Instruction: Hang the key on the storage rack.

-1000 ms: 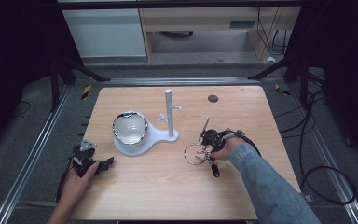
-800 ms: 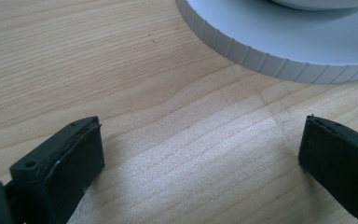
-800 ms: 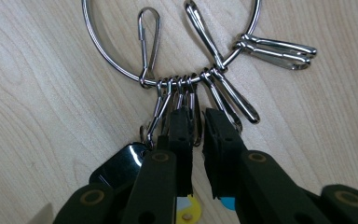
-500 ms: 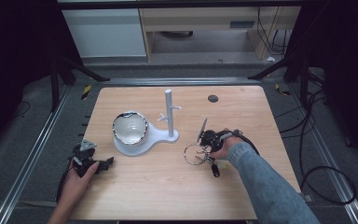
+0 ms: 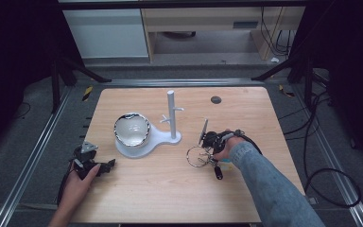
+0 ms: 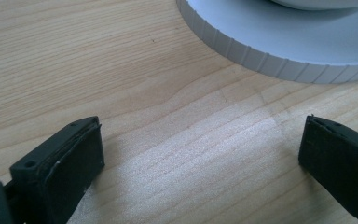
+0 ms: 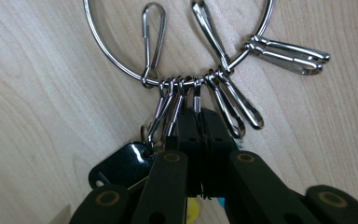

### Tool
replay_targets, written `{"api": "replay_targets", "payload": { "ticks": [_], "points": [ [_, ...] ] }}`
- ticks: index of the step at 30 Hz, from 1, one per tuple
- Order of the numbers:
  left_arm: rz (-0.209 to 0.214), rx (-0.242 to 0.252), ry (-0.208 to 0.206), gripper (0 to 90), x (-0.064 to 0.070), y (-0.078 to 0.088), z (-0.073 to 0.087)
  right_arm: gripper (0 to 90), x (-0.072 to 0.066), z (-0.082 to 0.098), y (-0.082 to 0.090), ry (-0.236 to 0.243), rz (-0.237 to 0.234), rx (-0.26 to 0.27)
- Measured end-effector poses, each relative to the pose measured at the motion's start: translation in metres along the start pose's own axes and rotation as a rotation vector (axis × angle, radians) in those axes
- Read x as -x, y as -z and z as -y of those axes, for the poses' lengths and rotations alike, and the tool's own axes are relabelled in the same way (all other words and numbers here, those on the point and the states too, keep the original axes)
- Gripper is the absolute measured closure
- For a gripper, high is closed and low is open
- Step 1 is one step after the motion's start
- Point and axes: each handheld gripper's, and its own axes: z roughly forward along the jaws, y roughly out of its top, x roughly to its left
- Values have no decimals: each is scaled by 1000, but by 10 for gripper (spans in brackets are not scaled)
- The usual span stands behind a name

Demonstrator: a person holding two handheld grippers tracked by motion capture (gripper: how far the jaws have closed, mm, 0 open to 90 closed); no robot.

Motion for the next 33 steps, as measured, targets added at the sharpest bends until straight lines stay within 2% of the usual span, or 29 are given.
{"api": "replay_targets", "payload": {
  "ticks": [5,11,18,21,33],
  "points": [
    [0,0,0,0,0,0,0,883,0,1,9,10,-7,-1],
    [0,0,0,0,0,0,0,883,1,1,34,22,-12,19],
    [0,0,0,0,0,0,0,883,0,-2,54,36,-6,33],
    [0,1,1,0,0,0,0,884,1,-5,71,43,-6,54],
    [0,1,1,0,0,0,0,884,4,-12,102,69,9,73]
  ]
}}
